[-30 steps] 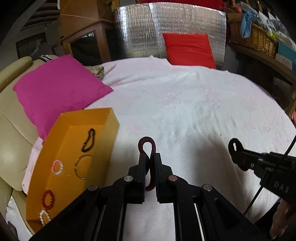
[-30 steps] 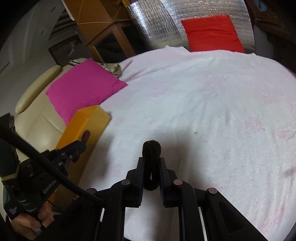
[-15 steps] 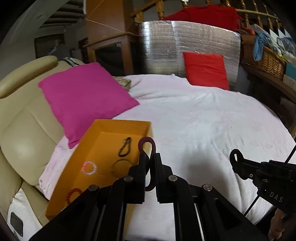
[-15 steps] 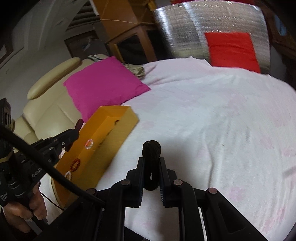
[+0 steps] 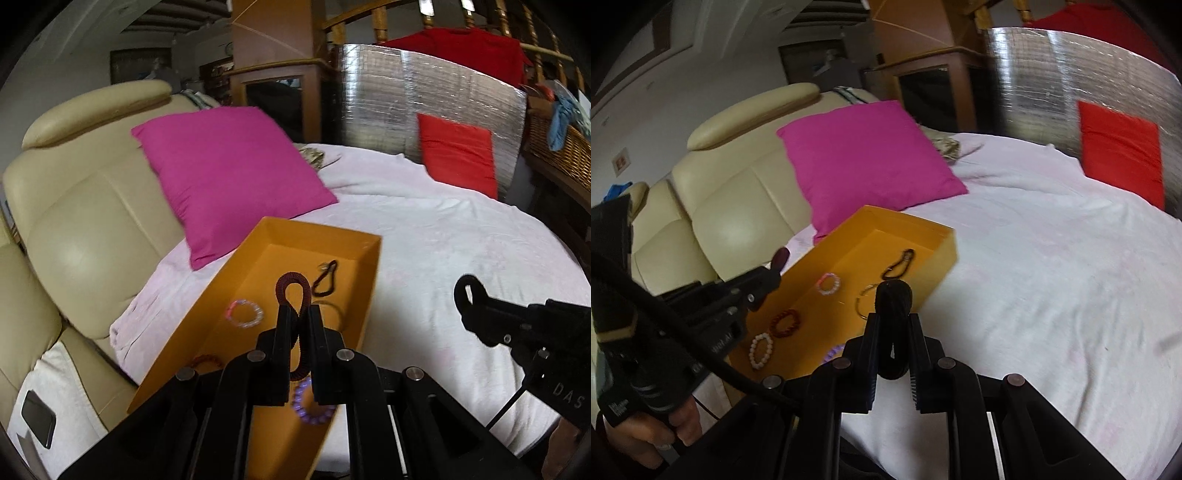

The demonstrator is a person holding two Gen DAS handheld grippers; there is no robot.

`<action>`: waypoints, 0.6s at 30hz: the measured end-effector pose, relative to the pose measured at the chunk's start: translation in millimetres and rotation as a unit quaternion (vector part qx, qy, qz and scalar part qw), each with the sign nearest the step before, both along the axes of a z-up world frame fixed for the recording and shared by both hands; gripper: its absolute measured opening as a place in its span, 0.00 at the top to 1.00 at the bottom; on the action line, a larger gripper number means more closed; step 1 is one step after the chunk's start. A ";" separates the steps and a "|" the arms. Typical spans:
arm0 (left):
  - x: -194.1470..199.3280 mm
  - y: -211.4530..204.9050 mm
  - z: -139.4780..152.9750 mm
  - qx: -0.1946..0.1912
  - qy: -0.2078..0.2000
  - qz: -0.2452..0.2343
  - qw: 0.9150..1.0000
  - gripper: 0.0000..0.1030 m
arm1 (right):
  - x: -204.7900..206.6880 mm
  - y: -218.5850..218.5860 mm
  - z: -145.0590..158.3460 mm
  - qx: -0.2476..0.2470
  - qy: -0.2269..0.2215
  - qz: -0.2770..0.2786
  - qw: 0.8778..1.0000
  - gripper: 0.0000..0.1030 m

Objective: Organize jewelry
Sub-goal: 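Carry the maroon ring and black hair tie over the orange box with both tools, then open the left tool over the box while the right tool opens too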

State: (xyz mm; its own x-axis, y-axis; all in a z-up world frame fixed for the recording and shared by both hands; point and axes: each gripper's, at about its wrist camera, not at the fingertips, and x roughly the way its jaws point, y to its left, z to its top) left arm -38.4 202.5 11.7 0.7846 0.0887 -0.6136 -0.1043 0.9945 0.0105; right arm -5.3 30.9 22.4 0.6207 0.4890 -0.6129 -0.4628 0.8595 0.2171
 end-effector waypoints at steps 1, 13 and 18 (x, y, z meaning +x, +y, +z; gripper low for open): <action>-0.2 3.8 -1.5 -0.001 0.001 0.004 1.000 0.91 | 1.3 6.2 0.5 -0.001 0.000 0.004 1.000 0.85; -0.2 53.9 -40.7 -0.017 0.042 0.046 0.998 0.91 | 22.1 62.1 -8.6 -0.012 0.013 0.043 0.999 0.85; 2.5 67.3 -60.6 -0.024 0.064 0.057 0.996 0.92 | 36.0 77.8 -18.7 -0.009 0.034 0.053 0.998 0.85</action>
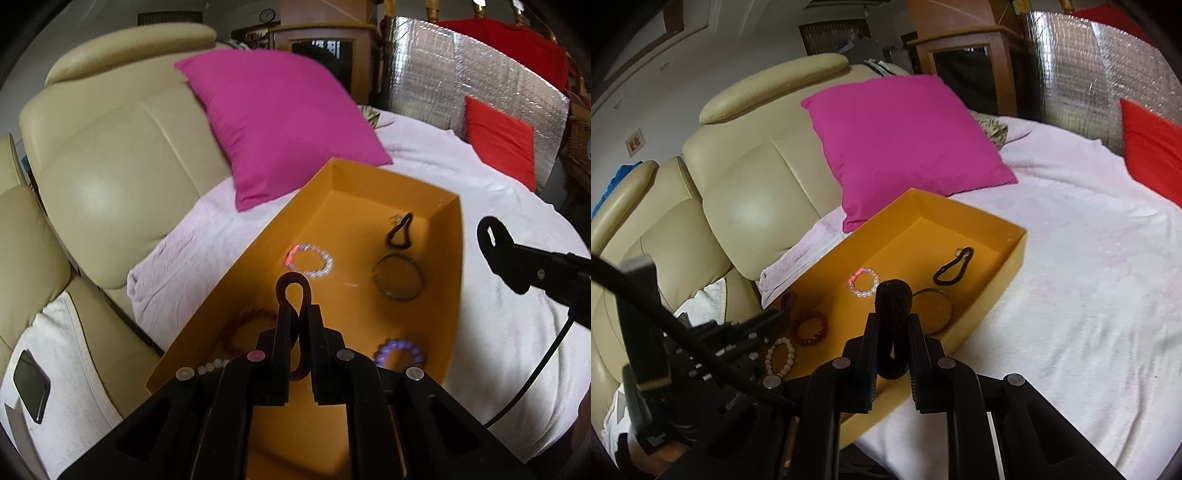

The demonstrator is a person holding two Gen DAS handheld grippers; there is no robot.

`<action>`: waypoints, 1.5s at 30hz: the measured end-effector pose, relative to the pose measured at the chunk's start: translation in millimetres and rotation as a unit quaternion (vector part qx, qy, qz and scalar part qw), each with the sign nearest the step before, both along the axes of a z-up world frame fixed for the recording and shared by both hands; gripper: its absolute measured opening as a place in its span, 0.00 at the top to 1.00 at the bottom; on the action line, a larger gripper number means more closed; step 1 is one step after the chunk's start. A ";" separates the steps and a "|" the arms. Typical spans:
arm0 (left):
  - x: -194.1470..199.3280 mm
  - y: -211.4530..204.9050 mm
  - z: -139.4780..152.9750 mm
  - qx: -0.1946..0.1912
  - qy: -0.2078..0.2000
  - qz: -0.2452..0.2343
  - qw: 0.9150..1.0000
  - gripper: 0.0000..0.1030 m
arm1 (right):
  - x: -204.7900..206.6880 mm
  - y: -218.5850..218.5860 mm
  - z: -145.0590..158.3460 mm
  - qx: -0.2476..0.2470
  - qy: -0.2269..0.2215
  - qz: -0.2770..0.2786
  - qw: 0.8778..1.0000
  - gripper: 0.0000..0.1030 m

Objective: Organize jewelry
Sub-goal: 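Open the left tool over the box while the right tool opens too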

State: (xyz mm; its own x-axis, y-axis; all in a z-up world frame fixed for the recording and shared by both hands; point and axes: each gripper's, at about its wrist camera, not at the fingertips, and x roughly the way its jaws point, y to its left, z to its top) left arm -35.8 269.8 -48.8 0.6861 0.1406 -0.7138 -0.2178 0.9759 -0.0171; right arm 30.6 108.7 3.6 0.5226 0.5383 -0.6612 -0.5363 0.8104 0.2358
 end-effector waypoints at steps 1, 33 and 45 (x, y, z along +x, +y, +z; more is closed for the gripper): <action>1.4 1.9 -2.7 -0.003 0.003 0.001 1.000 0.91 | 3.3 4.0 -2.9 0.000 0.005 0.002 1.000 0.85; 45.4 38.2 -16.6 -0.090 0.018 -0.013 0.996 0.43 | 136.4 49.5 -41.7 0.064 0.120 -0.005 0.991 0.39; -21.8 48.2 31.9 0.042 0.000 0.060 0.997 0.23 | 47.6 22.0 9.9 -0.011 -0.001 0.007 1.000 0.38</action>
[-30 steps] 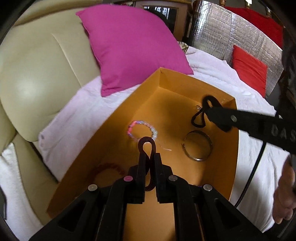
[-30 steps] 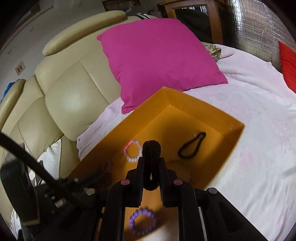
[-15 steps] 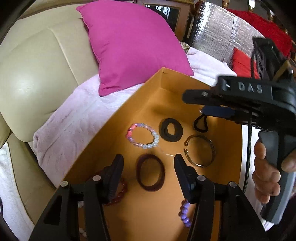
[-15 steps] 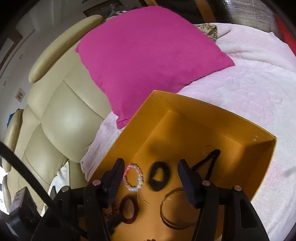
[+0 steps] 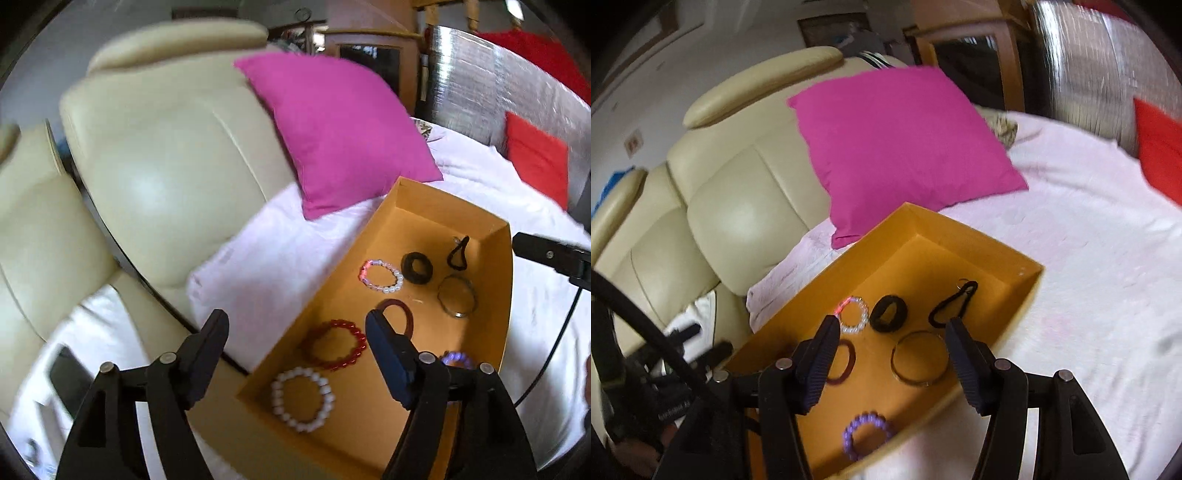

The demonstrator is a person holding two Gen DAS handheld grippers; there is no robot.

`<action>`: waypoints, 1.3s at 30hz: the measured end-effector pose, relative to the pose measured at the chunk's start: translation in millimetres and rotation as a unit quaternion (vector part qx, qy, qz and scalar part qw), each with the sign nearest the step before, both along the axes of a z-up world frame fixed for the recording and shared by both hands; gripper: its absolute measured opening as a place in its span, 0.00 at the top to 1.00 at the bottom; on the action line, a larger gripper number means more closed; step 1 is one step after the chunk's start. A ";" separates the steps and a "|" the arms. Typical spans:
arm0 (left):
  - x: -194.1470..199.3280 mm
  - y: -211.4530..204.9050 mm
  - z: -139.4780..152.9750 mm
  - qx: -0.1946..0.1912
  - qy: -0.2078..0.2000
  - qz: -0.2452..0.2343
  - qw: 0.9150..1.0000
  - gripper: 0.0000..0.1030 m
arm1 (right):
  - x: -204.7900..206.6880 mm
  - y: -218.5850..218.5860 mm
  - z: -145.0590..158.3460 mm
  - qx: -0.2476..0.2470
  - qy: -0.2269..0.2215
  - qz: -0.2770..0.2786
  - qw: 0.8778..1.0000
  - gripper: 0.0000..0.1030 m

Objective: Organize jewelry

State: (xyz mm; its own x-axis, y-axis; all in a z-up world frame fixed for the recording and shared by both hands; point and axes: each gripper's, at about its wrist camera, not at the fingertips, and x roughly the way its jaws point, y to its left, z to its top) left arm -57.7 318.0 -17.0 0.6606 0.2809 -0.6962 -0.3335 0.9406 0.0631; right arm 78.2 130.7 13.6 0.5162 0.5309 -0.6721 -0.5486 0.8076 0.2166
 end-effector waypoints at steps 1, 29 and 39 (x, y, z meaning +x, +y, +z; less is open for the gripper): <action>-6.2 -7.3 6.0 0.020 -0.003 -0.007 1.000 0.22 | -9.7 -1.7 4.5 -0.006 -0.010 0.004 1.000 0.38; -101.2 -44.8 96.2 0.155 -0.053 0.038 0.986 0.20 | -163.1 -38.6 75.6 0.049 -0.074 -0.009 0.996 0.31; -131.0 -57.3 112.7 0.118 -0.074 0.051 0.989 0.20 | -193.6 -33.9 76.7 -0.025 -0.106 -0.045 0.993 0.31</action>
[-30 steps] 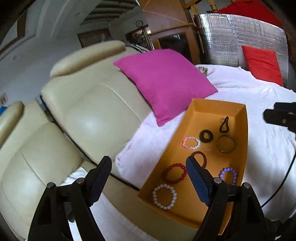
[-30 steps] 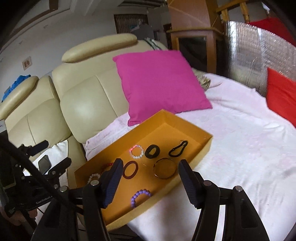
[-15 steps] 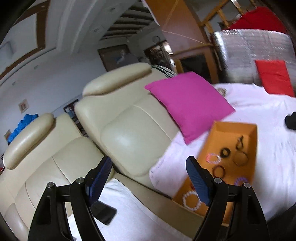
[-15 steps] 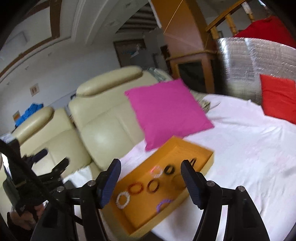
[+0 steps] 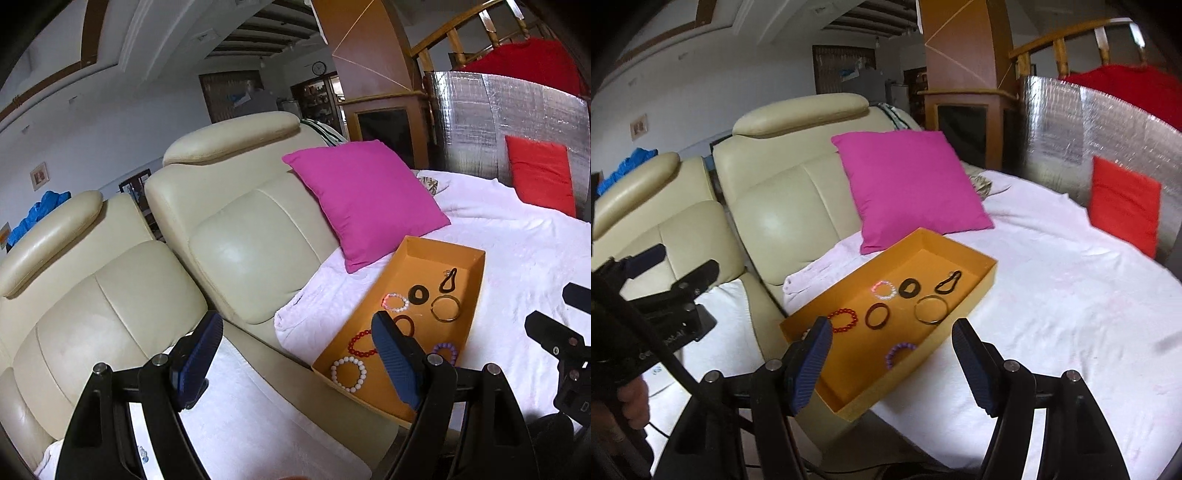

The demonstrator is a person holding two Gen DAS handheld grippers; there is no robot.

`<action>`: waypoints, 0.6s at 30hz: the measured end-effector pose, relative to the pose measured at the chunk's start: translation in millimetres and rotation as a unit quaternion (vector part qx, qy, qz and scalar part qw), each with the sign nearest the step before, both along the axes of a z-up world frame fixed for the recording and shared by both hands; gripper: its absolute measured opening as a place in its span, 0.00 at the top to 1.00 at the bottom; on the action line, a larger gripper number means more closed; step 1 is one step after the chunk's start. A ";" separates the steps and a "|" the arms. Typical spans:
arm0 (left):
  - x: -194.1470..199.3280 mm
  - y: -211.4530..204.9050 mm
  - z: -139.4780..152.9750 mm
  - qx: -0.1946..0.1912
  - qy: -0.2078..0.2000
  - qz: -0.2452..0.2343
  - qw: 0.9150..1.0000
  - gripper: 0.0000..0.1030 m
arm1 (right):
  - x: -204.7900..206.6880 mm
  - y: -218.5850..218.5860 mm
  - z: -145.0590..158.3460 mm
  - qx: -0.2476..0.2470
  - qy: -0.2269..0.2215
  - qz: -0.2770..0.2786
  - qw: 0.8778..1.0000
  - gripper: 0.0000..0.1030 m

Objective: Organize jewelry

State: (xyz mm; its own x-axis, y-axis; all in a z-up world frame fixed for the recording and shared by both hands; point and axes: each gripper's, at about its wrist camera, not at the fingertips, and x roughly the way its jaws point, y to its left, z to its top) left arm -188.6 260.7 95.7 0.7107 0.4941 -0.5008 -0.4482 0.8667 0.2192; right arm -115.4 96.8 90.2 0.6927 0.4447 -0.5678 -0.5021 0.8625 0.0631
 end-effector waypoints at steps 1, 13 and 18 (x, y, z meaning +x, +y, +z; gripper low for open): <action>-2.8 -2.0 -0.5 0.001 0.000 -0.003 1.000 0.19 | -3.0 -0.8 1.9 -0.001 -0.003 -0.001 1.000 0.31; -19.2 -20.0 0.6 0.002 0.003 -0.019 1.000 0.20 | -35.5 -13.4 9.4 -0.020 -0.017 -0.018 0.999 0.31; -15.6 -22.4 -0.4 -0.005 0.007 -0.023 1.000 0.20 | -39.9 -16.0 11.1 -0.024 -0.021 -0.023 0.999 0.31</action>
